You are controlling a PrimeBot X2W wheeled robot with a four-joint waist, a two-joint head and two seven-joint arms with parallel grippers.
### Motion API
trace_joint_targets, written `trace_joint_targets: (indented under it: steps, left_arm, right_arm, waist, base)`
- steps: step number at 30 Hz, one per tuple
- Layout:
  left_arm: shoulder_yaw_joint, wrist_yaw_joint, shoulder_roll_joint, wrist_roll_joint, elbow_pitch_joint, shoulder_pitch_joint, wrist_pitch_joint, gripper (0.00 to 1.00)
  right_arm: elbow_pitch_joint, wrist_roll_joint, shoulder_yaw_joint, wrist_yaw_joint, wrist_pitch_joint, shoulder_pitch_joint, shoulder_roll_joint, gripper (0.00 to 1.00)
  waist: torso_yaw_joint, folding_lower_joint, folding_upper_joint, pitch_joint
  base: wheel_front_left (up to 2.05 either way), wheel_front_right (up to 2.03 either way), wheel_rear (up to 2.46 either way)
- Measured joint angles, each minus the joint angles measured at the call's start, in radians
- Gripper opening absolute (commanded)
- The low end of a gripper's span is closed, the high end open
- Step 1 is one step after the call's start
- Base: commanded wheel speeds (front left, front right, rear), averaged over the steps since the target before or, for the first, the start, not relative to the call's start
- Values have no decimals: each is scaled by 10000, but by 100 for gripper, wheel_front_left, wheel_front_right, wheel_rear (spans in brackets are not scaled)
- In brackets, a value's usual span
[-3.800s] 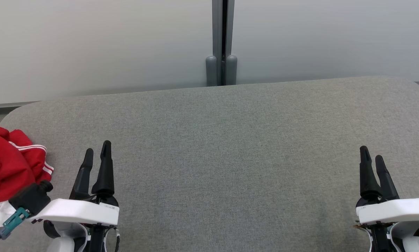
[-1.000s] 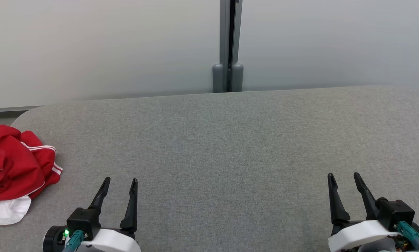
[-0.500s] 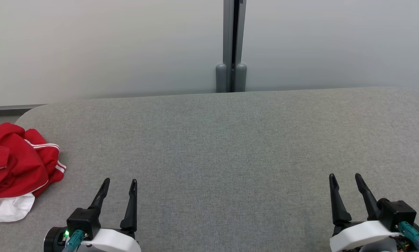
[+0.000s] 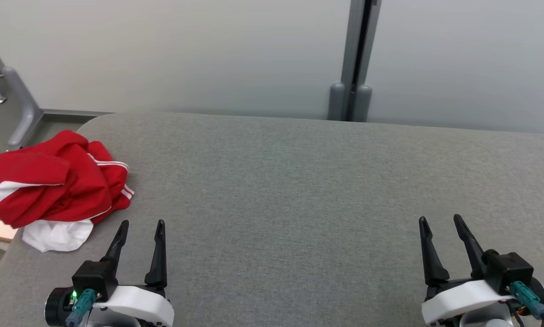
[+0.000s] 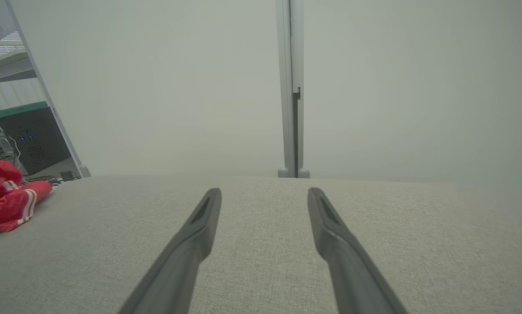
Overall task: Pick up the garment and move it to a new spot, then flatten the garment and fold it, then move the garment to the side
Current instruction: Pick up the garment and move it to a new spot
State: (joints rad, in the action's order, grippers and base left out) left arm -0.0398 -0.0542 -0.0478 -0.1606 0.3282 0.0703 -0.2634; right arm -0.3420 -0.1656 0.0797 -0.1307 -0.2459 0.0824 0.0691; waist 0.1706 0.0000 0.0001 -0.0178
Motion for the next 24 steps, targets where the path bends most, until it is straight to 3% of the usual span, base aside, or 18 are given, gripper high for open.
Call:
trace_joint_targets:
  steps: [16,24]
  left_arm:
    - [836,67,-10,4,-174,199,-12,100]
    - [924,29,-6,-13,-173,200,-10,100]
  right_arm:
    - [1557,236,370,0,892,-291,-159,100]
    - [1779,334,393,0,1051,-329,-178,100]
  waist:
    - [2474,0,-1,141]
    - [3097,0,0,204]
  base:
    - [0,0,0]
    - [0,0,0]
